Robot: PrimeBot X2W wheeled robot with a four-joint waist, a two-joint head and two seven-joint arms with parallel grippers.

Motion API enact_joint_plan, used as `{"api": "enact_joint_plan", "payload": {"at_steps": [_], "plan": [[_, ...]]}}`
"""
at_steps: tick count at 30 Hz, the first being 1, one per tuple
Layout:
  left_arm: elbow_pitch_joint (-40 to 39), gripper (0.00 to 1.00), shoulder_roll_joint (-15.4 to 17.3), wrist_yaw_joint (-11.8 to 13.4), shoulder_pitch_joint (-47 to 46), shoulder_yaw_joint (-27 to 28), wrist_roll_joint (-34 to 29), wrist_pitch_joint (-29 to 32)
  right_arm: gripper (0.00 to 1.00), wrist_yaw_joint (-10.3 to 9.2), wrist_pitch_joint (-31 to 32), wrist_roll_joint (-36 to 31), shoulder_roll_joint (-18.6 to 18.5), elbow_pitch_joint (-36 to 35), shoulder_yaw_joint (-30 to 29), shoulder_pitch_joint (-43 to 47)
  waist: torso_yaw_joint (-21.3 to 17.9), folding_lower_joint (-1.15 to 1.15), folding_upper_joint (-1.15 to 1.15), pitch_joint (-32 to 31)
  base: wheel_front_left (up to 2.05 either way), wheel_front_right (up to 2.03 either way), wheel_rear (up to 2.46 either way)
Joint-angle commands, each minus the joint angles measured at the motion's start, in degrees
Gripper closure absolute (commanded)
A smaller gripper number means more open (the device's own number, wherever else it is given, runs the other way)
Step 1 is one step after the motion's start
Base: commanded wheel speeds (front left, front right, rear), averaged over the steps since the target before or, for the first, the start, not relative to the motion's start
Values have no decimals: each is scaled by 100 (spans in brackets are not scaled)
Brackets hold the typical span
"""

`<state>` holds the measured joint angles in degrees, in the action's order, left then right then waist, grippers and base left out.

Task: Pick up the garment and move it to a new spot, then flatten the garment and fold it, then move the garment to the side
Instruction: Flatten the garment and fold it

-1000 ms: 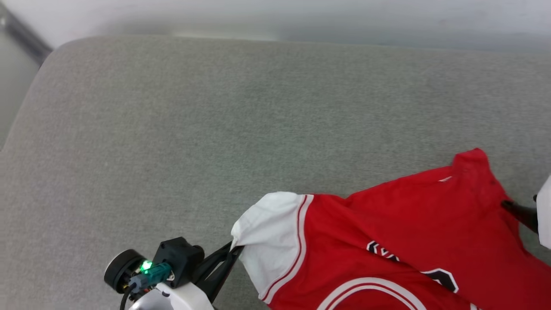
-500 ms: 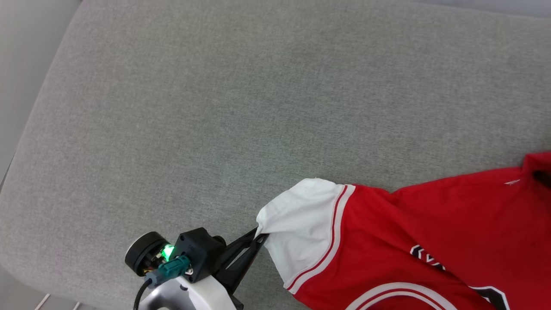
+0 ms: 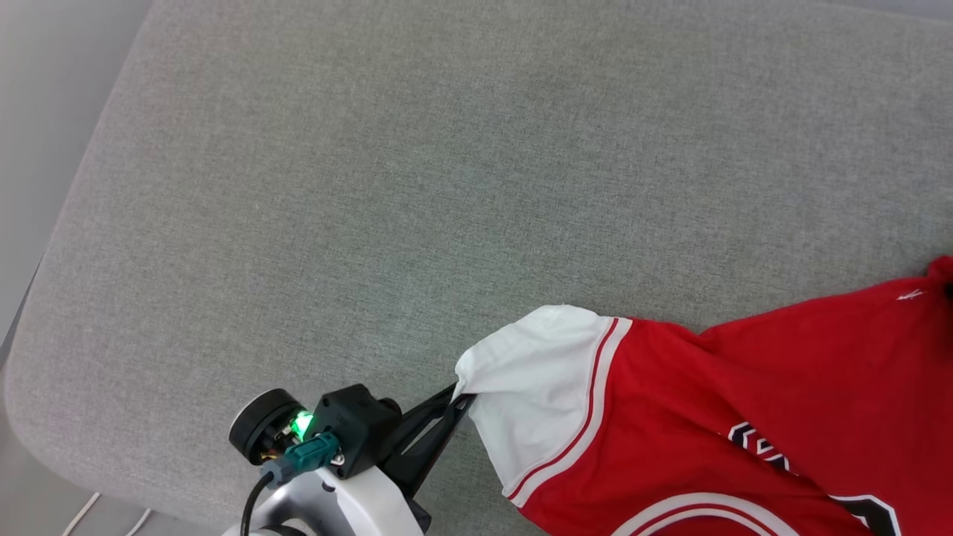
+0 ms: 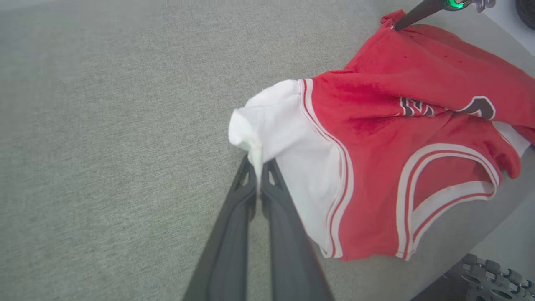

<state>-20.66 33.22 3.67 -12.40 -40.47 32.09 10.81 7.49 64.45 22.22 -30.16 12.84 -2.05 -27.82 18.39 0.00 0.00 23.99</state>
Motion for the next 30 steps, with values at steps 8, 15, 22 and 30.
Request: {"api": "enact_joint_plan", "payload": {"at_steps": [8, 15, 22, 30], "plan": [[15, 100, 157, 192, -72, 306, 5, -178, 100, -1, -887, 316, 101, 11, 205, 15, -493, 0, 0, -869, 0, 0, 0], [-325, 100, 402, 466, -101, 740, -66, -333, 100, 0, -1379, 592, -159, -513, 386, -170, -949, 0, 0, -1517, 0, 0, 0], [-769, 100, 592, 843, -166, 1178, -337, -557, 100, -1, -1636, 723, -341, -1311, 484, -262, -1299, 0, 0, -1898, 0, 0, 0], [-1225, 100, 797, 1165, -474, 1847, -493, -779, 100, -1, -1885, 780, -175, -2207, 321, -371, -1690, 0, 0, -2183, 0, 0, 0]]}}
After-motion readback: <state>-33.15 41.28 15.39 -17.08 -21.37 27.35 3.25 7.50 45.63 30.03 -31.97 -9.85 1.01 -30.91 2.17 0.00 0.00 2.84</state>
